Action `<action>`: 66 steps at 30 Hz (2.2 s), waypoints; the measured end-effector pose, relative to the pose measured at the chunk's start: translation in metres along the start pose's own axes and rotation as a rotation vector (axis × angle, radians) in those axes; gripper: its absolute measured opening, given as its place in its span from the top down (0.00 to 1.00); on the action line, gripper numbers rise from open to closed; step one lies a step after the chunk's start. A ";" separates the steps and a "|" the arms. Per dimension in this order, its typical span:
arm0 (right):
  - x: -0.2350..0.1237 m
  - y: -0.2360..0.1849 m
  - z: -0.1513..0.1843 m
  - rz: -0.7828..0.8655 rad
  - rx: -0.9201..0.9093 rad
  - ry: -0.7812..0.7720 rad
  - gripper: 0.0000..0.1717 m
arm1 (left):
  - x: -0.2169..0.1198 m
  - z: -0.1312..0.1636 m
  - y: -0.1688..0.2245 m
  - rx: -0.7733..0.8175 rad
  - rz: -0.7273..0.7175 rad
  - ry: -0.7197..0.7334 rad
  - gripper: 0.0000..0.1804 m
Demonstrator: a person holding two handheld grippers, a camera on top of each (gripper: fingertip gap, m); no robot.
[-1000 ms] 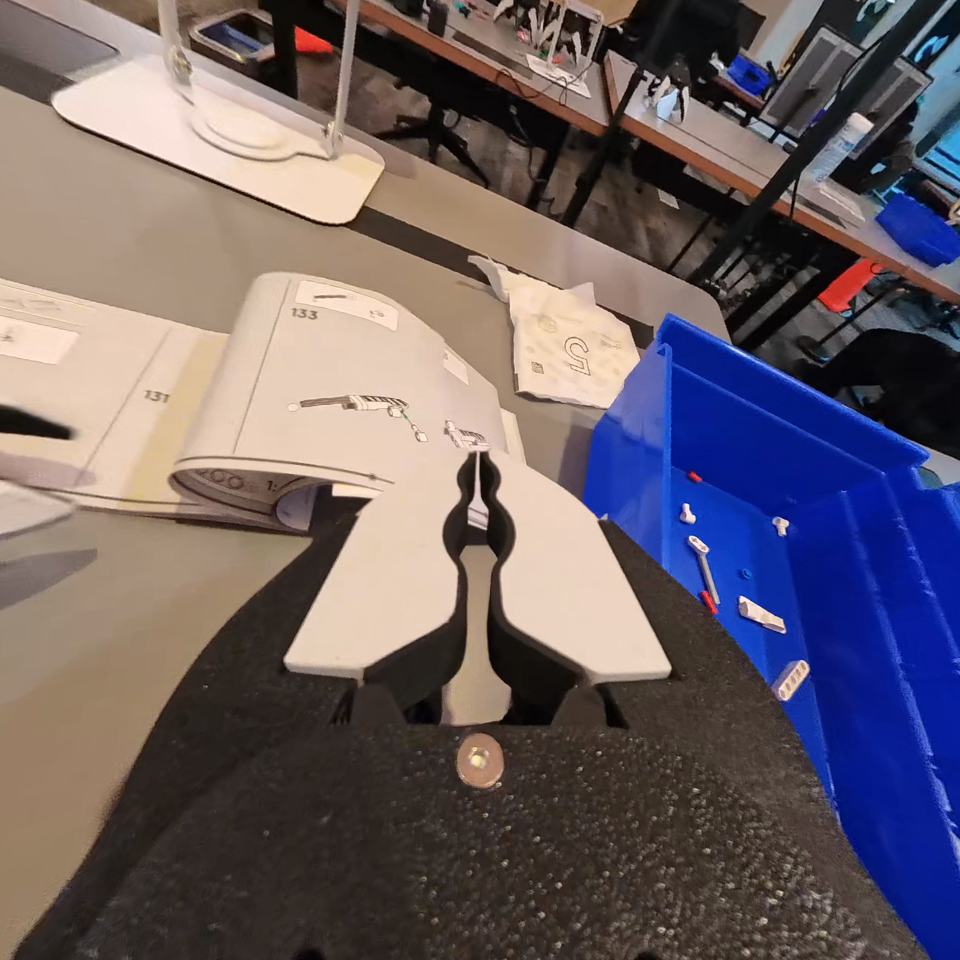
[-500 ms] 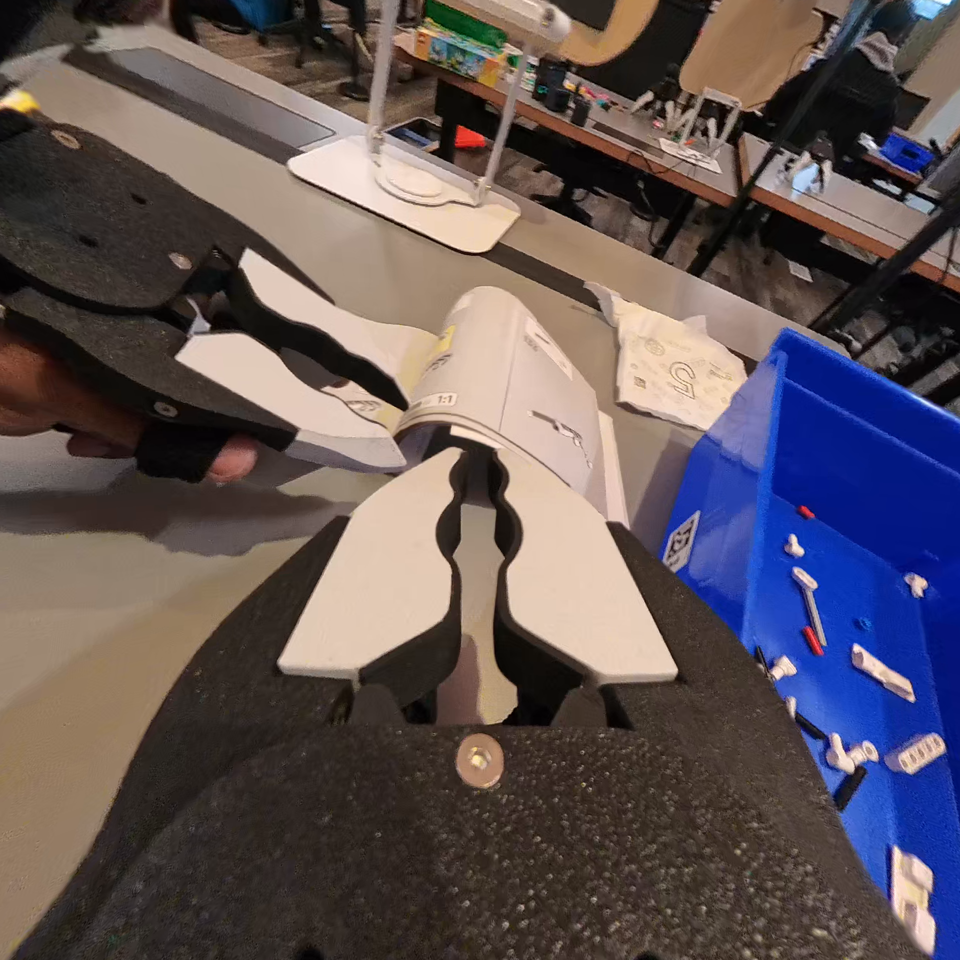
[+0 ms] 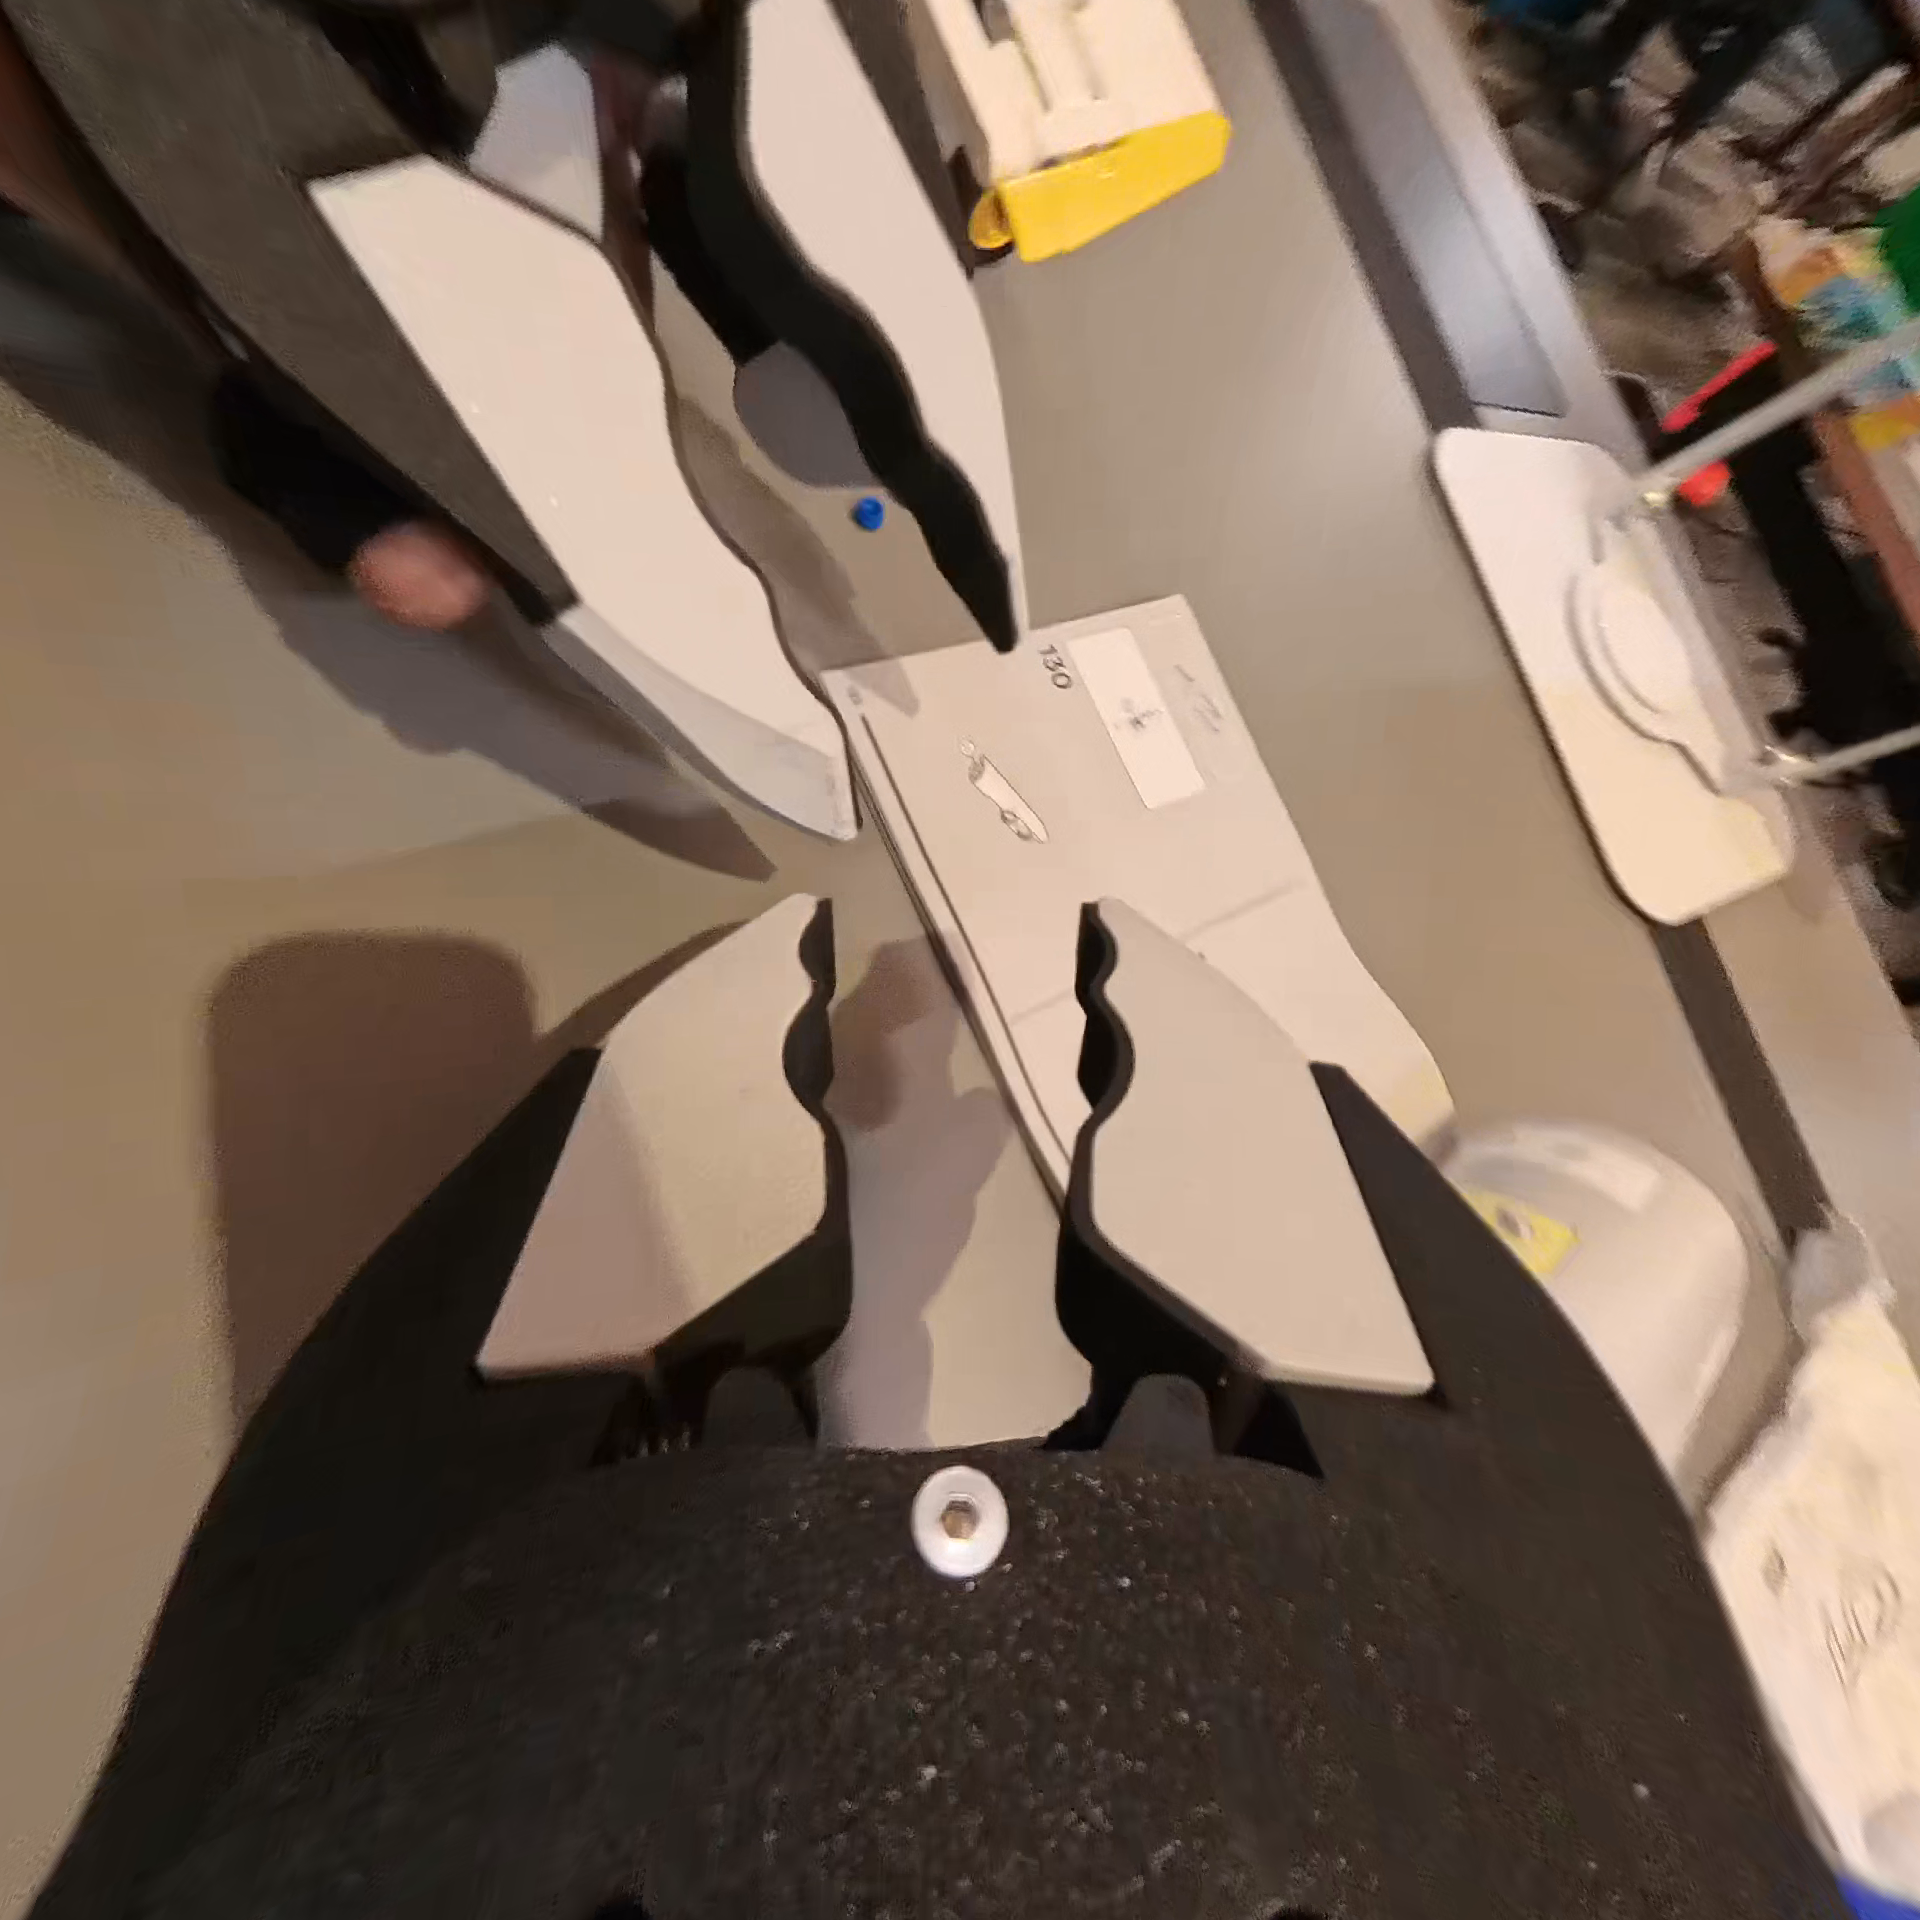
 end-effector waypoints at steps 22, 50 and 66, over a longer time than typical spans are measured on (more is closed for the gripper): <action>0.064 0.009 -0.020 -0.380 0.057 -0.011 0.67 | -0.014 0.038 -0.033 -0.113 0.009 -0.172 0.73; 0.057 0.003 -0.005 -0.379 0.056 -0.077 1.00 | -0.011 0.041 -0.032 -0.106 0.014 -0.194 0.74; 0.003 0.045 0.001 0.016 0.364 0.073 1.00 | -0.011 0.041 -0.034 -0.110 0.001 -0.188 0.75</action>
Point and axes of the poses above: each gripper's, where its closed fingertips meet, x out along the fingers, z out of its underside, y = z × x across the jaws, the point moved 3 cm from there along -x, back along the fingers, and after that the axes turned 13 degrees about -z, right-handed, at the moved point
